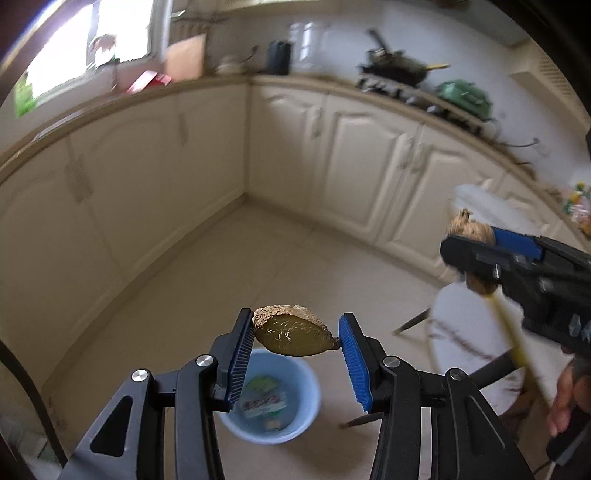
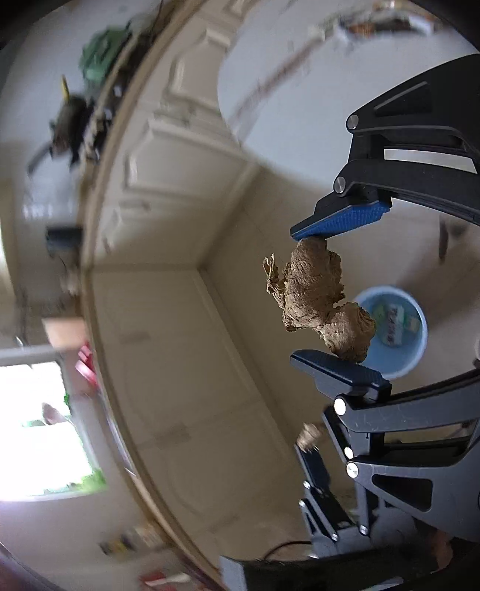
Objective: Collect trash
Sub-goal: 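Carry both ginger pieces over the blue bin and open both tools to drop them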
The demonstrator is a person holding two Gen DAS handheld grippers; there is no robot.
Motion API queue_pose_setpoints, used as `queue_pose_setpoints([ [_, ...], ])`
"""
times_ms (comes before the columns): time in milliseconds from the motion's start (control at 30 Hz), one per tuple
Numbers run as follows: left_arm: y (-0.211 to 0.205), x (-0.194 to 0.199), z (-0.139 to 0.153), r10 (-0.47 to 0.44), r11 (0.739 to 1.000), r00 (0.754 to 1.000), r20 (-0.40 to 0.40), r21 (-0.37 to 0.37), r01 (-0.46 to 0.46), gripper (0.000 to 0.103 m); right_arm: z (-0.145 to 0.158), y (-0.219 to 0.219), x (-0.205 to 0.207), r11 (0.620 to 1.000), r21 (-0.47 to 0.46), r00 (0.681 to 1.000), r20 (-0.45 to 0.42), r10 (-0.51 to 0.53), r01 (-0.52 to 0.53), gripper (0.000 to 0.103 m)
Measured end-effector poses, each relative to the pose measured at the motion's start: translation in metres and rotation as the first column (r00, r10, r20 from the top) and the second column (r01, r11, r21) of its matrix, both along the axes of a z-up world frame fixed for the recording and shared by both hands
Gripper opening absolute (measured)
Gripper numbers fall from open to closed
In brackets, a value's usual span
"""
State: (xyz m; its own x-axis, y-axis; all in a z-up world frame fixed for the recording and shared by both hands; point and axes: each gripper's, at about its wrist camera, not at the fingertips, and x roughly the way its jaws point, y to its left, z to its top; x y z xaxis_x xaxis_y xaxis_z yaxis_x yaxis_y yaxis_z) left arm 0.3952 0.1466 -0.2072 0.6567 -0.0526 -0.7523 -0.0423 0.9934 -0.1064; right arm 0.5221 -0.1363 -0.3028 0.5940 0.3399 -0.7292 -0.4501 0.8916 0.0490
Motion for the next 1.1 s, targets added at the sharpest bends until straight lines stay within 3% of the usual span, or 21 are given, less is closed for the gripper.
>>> queue_pose_setpoints([
  [167, 0.023, 0.016, -0.062, 0.043, 0.999, 0.988, -0.146, 0.006, -0.043, 0.043, -0.067, 0.056, 0.009, 0.994, -0.025, 0.987, -0.124, 0.100, -0.104, 0.058],
  [333, 0.033, 0.039, -0.144, 0.063, 0.998, 0.941, -0.332, 0.016, -0.061, 0.043, -0.157, 0.087, 0.028, 0.986, -0.102, 0.959, -0.265, 0.099, -0.130, 0.058],
  [467, 0.032, 0.056, -0.197, 0.050, 0.998, 0.904, -0.425, -0.018, -0.064, 0.043, -0.221, 0.091, 0.043, 0.986, -0.124, 0.925, -0.375, 0.059, -0.113, 0.058],
  [600, 0.027, 0.077, -0.230, 0.051, 0.998, 0.872, -0.486, 0.001, -0.058, 0.043, -0.270, 0.092, 0.056, 0.985, -0.137, 0.890, -0.455, 0.028, -0.101, 0.058],
  [733, 0.028, 0.100, -0.250, 0.049, 0.998, 0.853, -0.519, -0.002, -0.059, 0.044, -0.294, 0.089, 0.065, 0.988, -0.120, 0.868, -0.497, 0.025, -0.097, 0.058],
  [867, 0.036, 0.127, -0.259, 0.049, 0.997, 0.850, -0.525, -0.032, -0.077, 0.046, -0.303, 0.085, 0.080, 0.990, -0.105, 0.855, -0.518, 0.029, -0.098, 0.058],
  [933, 0.038, 0.133, -0.259, 0.058, 0.997, 0.854, -0.518, -0.019, -0.080, 0.050, -0.306, 0.083, 0.083, 0.991, -0.093, 0.851, -0.524, 0.032, -0.094, 0.058],
  [1000, 0.042, 0.135, -0.267, 0.059, 0.997, 0.858, -0.510, -0.019, -0.080, 0.064, -0.306, 0.081, 0.084, 0.993, -0.077, 0.847, -0.530, 0.036, -0.090, 0.058],
  [1100, 0.038, 0.133, -0.266, 0.058, 0.996, 0.867, -0.495, -0.024, -0.081, 0.069, -0.303, 0.082, 0.085, 0.995, -0.058, 0.853, -0.520, 0.042, -0.085, 0.059],
])
